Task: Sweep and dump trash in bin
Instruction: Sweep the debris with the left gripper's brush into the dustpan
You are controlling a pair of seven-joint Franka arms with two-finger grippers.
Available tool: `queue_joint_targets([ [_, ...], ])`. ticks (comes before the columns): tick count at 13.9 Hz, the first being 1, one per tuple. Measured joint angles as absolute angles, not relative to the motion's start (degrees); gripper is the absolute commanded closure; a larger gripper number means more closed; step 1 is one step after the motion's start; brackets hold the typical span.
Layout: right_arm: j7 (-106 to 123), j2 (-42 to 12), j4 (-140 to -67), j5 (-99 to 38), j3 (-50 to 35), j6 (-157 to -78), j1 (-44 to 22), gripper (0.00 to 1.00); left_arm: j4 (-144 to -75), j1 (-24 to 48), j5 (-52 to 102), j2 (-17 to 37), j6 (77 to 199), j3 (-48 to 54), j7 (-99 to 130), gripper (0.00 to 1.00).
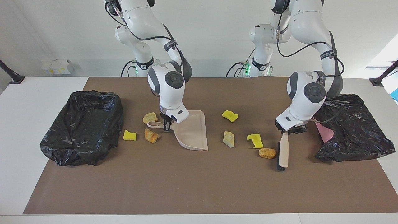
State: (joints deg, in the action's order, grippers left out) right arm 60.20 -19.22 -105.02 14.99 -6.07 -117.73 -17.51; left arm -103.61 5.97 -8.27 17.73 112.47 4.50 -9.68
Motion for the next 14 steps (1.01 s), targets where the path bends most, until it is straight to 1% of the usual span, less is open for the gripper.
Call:
queue_joint_targets([
  [4, 60.2, -19.2, -105.1, 15.0, -6.1, -117.9, -17.5, 1.00, -110.5, 11.8, -5.6, 13.3, 111.4, 4.8, -3.9, 1.00],
  [6, 60.2, -19.2, -105.1, 15.0, -6.1, -117.9, -17.5, 1.00, -112.3, 15.9, -3.4, 11.7, 111.4, 5.0, -0.1, 1.00],
  [10, 60.2, -19.2, -105.2, 15.0, -6.1, -118.0, -17.5, 1.00, -113.9, 23.8, 1.7, 10.4, 112.4, 5.2, 2.8, 1.00],
  [14, 60.2, -19.2, -105.3, 15.0, -6.1, -118.2, -17.4, 1.00, -116.1, 31.0, 7.9, 10.3, 119.1, 5.2, 6.9, 1.00],
])
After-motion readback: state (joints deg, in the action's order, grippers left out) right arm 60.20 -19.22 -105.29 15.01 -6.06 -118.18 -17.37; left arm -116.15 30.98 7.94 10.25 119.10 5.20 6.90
